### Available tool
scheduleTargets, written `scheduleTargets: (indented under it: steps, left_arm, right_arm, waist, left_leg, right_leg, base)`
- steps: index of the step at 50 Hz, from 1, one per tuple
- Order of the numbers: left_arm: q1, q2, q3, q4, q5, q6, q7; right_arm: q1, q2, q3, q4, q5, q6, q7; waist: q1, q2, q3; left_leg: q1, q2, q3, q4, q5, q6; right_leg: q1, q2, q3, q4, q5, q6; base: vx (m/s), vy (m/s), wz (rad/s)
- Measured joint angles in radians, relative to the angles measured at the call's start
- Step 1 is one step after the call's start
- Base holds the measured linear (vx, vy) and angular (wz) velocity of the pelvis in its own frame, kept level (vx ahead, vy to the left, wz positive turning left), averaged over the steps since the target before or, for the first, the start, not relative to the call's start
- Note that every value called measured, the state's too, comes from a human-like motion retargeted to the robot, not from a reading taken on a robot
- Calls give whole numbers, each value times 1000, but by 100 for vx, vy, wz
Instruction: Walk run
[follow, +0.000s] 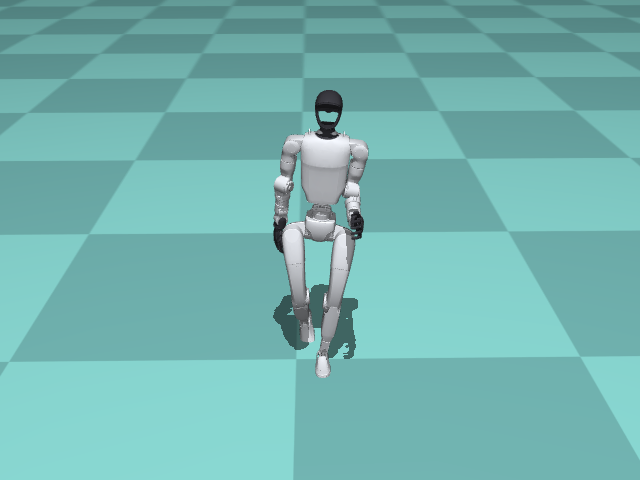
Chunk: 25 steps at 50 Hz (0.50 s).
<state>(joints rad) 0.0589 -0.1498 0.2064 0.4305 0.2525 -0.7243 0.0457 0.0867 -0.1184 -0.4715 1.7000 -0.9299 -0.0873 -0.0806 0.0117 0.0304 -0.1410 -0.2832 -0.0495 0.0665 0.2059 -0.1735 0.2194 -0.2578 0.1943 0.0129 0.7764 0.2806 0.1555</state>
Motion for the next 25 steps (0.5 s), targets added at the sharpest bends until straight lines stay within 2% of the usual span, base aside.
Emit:
scheduleTargets:
  steps: [3,6,8,10,12,13,15,16,17,18,20,22,23,25]
  left_arm:
    - [-2,19,-29,-33,-27,-9,-35]
    - [-3,55,-37,-64,-32,-22,-87]
    - [-5,81,-38,-75,-32,-31,-103]
    - [-3,99,-34,-74,-29,-38,-98]
    - [9,96,-25,-55,-21,-44,-85]
    - [21,88,-25,-46,-19,-44,-81]
    - [49,63,-17,-27,-14,-46,-71]
    - [69,53,-15,-23,-10,-47,-68]
    - [88,42,-11,-18,-5,-49,-66]
    - [107,32,0,-12,2,-53,-68]
    - [138,14,-3,1,19,-53,-65]
    - [144,9,-24,14,26,-48,-41]
    - [134,7,-24,26,26,-48,-40]
    - [126,-3,-18,47,27,-49,-55]
  right_arm:
    - [199,67,10,0,50,48,-27]
    - [378,125,5,0,62,86,6]
    - [471,155,-8,0,47,117,47]
    - [533,175,-24,0,27,150,81]
    - [567,183,-40,0,22,172,103]
    - [576,185,-48,0,28,174,109]
    - [569,178,-65,0,50,173,123]
    - [551,172,-78,0,64,168,122]
    - [529,163,-89,0,79,161,120]
    - [501,151,-96,0,96,149,117]
    - [420,123,-105,0,142,110,119]
    - [292,79,-103,0,184,83,137]
    - [213,50,-105,0,200,77,150]
    - [57,-4,-112,-20,212,72,165]
  waist:
    - [-86,35,13]
    - [-149,25,35]
    - [-184,14,57]
    - [-203,16,70]
    - [-190,38,56]
    - [-198,45,52]
    - [-206,50,28]
    - [-223,45,14]
    - [-236,40,-1]
    - [-242,35,-15]
    - [-225,30,-25]
    - [-209,66,7]
    - [-227,61,10]
    - [-232,22,-6]
  left_leg:
    - [108,11,-4,-81,-11,-18]
    - [213,-28,-40,-117,-53,-29]
    - [285,-43,-60,-124,-82,-49]
    - [345,-29,-61,-125,-102,-88]
    - [376,9,-37,-112,-79,-143]
    - [394,23,-41,-95,-49,-175]
    - [413,41,-43,-52,58,-249]
    - [417,50,-45,-16,156,-280]
    - [416,60,-41,30,265,-307]
    - [405,71,-28,95,398,-326]
    - [340,110,8,300,610,-367]
    - [215,206,16,626,697,-345]
    - [155,228,18,705,697,-300]
    - [65,205,81,782,582,-220]
  right_leg:
    - [-133,-87,-4,-128,-139,-13]
    - [-208,-208,24,-372,-167,5]
    - [-243,-287,22,-536,-182,-30]
    - [-276,-307,67,-695,-229,-76]
    - [-282,-296,104,-837,-277,-81]
    - [-279,-302,79,-845,-294,-63]
    - [-278,-304,29,-755,-307,-79]
    - [-281,-336,-84,-705,-251,-61]
    - [-279,-345,-118,-662,-207,-53]
    - [-266,-311,6,-633,-187,-67]
    - [-236,-281,81,-566,-210,-117]
    - [-160,-209,22,-542,-262,-180]
    - [-126,-210,4,-553,-276,-193]
    - [-65,-237,-20,-588,-287,-205]
  base:
    - [91,-23,134]
    - [103,-39,97]
    - [104,-52,72]
    - [112,-63,29]
    - [91,-48,-12]
    - [106,-57,18]
    - [125,-71,38]
    - [140,-84,63]
    - [131,-80,70]
    - [123,-76,36]
    - [125,-78,-13]
    - [100,-64,-12]
    - [96,-64,37]
    - [80,-51,19]
